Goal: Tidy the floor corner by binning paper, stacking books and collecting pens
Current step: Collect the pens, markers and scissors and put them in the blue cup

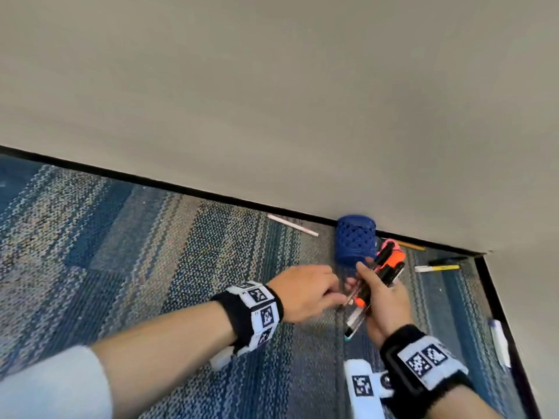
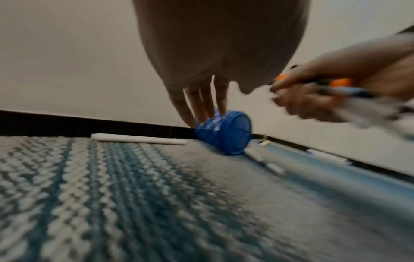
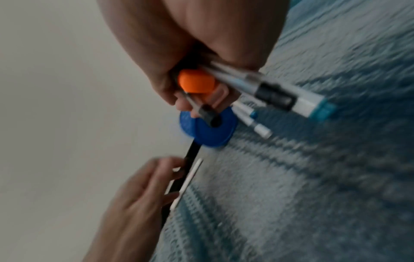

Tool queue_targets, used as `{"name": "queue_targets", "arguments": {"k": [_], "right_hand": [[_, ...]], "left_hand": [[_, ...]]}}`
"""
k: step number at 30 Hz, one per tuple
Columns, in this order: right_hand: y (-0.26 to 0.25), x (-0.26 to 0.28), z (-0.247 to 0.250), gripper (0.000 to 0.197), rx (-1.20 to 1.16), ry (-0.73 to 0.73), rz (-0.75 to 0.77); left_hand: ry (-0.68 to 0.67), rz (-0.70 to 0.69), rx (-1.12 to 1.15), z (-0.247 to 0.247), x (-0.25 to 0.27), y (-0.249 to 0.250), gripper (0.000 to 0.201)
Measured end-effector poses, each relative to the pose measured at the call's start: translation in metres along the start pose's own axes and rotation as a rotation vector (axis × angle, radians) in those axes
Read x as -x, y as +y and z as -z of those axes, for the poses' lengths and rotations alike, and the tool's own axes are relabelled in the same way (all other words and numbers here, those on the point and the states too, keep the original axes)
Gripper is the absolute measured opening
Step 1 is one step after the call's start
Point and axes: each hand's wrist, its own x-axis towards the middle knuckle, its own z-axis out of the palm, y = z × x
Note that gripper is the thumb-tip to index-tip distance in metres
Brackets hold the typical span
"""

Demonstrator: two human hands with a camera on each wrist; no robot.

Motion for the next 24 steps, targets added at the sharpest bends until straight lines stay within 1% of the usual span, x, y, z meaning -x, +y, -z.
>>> {"name": "queue_targets", "arguments": {"k": [1,2,4,7,10,12,14,17,18,20,22,24], "right_hand": [[0.0,-0.006,0.012,0.014,0.027,0.023,-0.004],[0.0,-0.01,0.023,0.011,0.069,0.041,-0.009],[0.001,-0.016,0.047,0.007,0.157,0.07,0.0],[0.003,-0.015,0.079,0.011,0.257,0.105,0.027],[0.002,-0.012,0.107,0.008,0.302,0.13,0.011],[0.001,-0.011,0.118,0.001,0.284,0.1,-0.03],[0.001,-0.012,0.122,0.007,0.221,0.077,-0.043],[0.002,-0.014,0.112,0.011,0.079,0.028,-0.055],[0.002,-0.014,0.105,0.012,0.032,0.003,-0.071],[0.005,-0.015,0.089,0.021,-0.06,-0.051,-0.101],[0.009,-0.015,0.072,0.031,-0.183,-0.093,-0.117],[0.012,-0.013,0.059,0.033,-0.251,-0.097,-0.129]], "left_hand": [[0.035,-0.011,-0.045,-0.002,-0.012,-0.005,0.042],[0.081,0.009,-0.095,-0.001,-0.024,-0.013,0.043],[0.114,0.098,-0.275,-0.002,-0.05,-0.036,0.034],[0.023,0.256,-0.587,0.001,-0.065,-0.07,0.04],[0.03,0.303,-0.741,-0.006,-0.063,-0.081,0.033],[0.021,0.348,-0.718,-0.009,-0.06,-0.076,0.028],[0.047,0.345,-0.599,-0.009,-0.058,-0.065,0.024],[0.127,0.225,-0.224,-0.01,-0.054,-0.033,0.021],[0.146,0.181,-0.139,-0.011,-0.052,-0.019,0.019],[0.16,0.117,-0.062,-0.017,-0.047,0.01,0.017],[0.178,0.072,-0.04,-0.026,-0.039,0.031,0.017],[0.208,0.053,-0.04,-0.035,-0.03,0.047,0.015]]}}
